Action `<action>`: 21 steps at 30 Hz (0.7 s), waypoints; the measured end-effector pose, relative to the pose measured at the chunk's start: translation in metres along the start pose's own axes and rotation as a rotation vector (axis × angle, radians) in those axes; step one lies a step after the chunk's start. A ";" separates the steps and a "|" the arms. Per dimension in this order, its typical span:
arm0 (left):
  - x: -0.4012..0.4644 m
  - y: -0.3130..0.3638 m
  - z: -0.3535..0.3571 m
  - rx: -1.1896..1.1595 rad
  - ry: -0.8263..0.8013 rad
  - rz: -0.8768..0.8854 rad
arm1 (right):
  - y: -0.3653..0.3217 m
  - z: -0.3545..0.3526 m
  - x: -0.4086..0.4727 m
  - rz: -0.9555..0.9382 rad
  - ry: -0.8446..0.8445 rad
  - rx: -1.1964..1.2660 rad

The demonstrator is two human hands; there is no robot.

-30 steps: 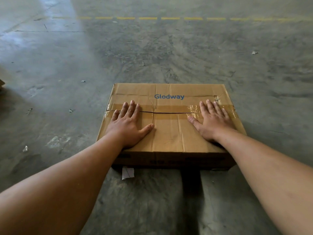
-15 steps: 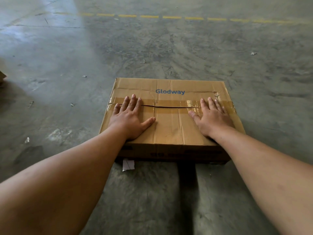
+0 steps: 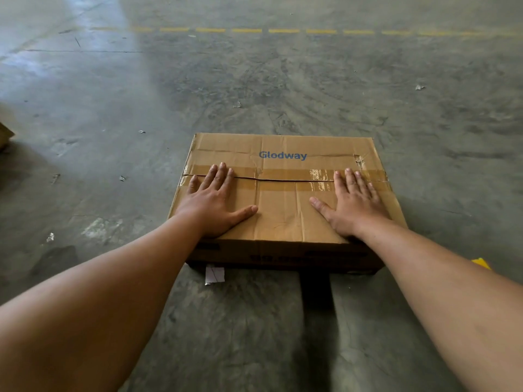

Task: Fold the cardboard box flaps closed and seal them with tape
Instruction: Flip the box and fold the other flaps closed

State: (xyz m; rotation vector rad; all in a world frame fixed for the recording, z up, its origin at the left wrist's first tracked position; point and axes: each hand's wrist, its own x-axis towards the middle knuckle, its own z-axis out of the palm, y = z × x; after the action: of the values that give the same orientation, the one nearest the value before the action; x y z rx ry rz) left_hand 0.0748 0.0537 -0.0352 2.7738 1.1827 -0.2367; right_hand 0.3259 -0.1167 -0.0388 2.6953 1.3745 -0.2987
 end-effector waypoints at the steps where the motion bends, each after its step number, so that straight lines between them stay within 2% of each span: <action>1: 0.001 0.001 0.000 -0.003 0.000 -0.009 | 0.000 0.000 0.001 0.003 0.002 -0.001; 15: -0.010 0.011 -0.001 -0.039 -0.013 -0.089 | -0.009 -0.007 -0.013 0.050 0.016 -0.012; 21: -0.008 0.014 -0.022 0.031 -0.135 -0.102 | -0.012 -0.034 -0.017 0.108 -0.123 0.010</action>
State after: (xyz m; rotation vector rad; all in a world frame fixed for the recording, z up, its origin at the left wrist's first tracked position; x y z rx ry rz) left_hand 0.0820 0.0420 -0.0115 2.6771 1.2984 -0.4487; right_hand 0.3104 -0.1173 -0.0019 2.6971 1.1927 -0.4540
